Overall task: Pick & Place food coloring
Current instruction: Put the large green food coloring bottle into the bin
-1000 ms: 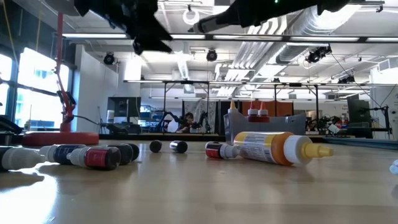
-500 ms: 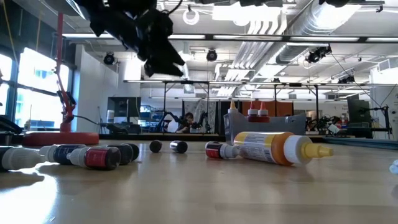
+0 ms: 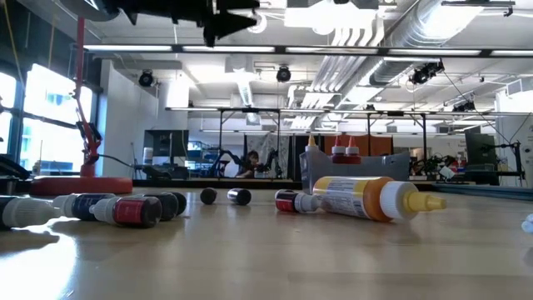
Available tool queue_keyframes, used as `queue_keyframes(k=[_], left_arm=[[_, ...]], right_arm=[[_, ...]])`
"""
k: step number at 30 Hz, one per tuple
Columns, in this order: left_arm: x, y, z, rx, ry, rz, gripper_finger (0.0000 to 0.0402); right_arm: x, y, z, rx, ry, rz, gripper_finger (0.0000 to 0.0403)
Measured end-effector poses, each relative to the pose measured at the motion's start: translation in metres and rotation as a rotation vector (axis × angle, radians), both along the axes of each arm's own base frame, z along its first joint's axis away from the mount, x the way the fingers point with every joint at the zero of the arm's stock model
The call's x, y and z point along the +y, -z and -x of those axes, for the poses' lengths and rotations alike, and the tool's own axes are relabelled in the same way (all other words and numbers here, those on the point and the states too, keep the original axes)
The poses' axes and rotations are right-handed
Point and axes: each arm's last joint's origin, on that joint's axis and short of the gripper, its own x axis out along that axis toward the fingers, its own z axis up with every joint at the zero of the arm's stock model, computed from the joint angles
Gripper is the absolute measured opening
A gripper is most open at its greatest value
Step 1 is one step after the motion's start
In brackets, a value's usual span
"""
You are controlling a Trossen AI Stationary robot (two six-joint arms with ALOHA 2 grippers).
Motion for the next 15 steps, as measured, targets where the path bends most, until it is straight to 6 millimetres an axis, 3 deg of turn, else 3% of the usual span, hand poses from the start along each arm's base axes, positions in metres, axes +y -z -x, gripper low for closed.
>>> queue_keyframes(k=[8, 15], left_arm=[[0.002, -0.012, -0.009, -0.236, 0.041, 0.072, 0.0227], [0.003, -0.016, -0.014, -0.381, 0.065, 0.086, 0.0227]], right_arm=[[0.005, 0.006, -0.004, 0.076, -0.106, 0.079, 0.0146], [0.004, -0.003, -0.002, 0.025, -0.073, 0.159, 0.0146]])
